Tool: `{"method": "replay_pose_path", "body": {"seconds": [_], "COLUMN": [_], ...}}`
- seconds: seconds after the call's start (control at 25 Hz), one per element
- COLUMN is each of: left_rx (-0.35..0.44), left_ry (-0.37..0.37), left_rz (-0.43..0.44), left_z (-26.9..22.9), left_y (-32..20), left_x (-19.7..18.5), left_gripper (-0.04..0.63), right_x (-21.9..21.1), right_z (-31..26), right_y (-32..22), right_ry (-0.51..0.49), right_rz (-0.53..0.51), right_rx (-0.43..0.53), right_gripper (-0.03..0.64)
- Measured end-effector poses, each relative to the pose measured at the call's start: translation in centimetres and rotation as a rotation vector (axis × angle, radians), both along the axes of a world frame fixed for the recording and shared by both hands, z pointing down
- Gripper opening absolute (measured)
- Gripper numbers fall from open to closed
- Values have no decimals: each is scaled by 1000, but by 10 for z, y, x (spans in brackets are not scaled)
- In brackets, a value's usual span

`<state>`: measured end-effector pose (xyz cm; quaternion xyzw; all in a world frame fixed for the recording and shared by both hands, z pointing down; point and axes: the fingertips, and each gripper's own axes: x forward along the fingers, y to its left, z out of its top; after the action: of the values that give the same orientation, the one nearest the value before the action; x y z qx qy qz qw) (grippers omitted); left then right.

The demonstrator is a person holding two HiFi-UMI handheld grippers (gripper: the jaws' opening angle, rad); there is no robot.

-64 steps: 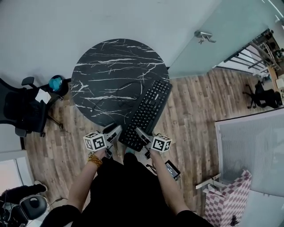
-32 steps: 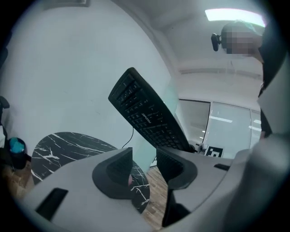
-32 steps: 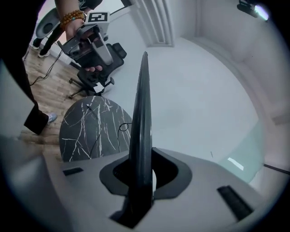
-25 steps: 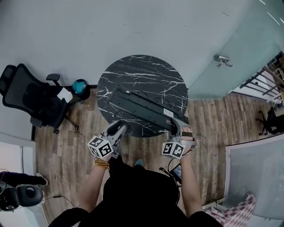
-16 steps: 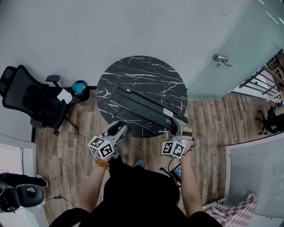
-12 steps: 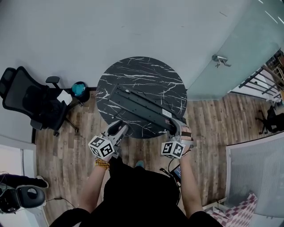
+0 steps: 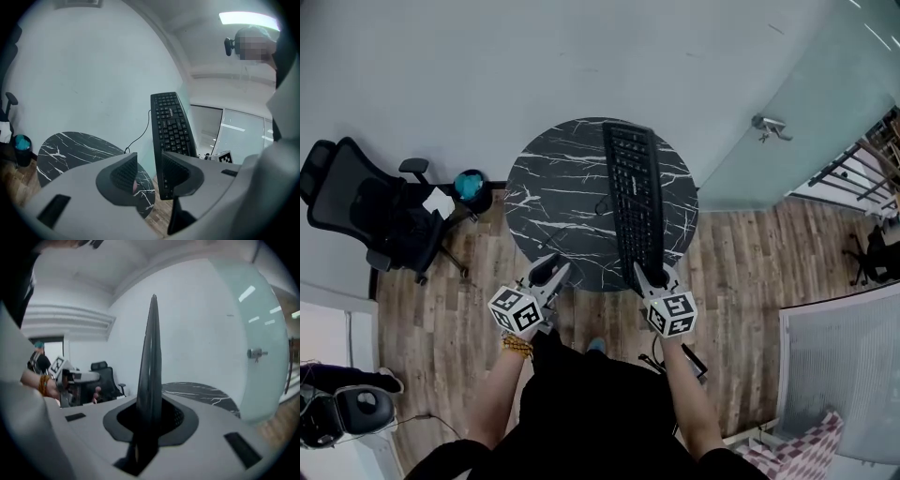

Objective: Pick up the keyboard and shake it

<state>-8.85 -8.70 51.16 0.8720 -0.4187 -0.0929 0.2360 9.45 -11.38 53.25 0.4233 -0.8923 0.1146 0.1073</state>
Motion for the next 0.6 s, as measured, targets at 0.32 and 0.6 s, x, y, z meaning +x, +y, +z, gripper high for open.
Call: {"method": "replay_pose_path", "body": {"seconds": [0.32,0.6], "left_rx": [-10,-13], "left_ry": [-6,-8], "left_rz": [-7,-2], "left_z": [5,5], "left_y": [1,-2], "left_x": [-4,-1], "left_gripper": [166,166], "right_x": [14,42], "right_z": [-1,-32], "right_y": [-6,-26], "right_ry": [-164,284], "right_rz": [74,136], "right_rx": [-56,193], "right_gripper": [83,84]}}
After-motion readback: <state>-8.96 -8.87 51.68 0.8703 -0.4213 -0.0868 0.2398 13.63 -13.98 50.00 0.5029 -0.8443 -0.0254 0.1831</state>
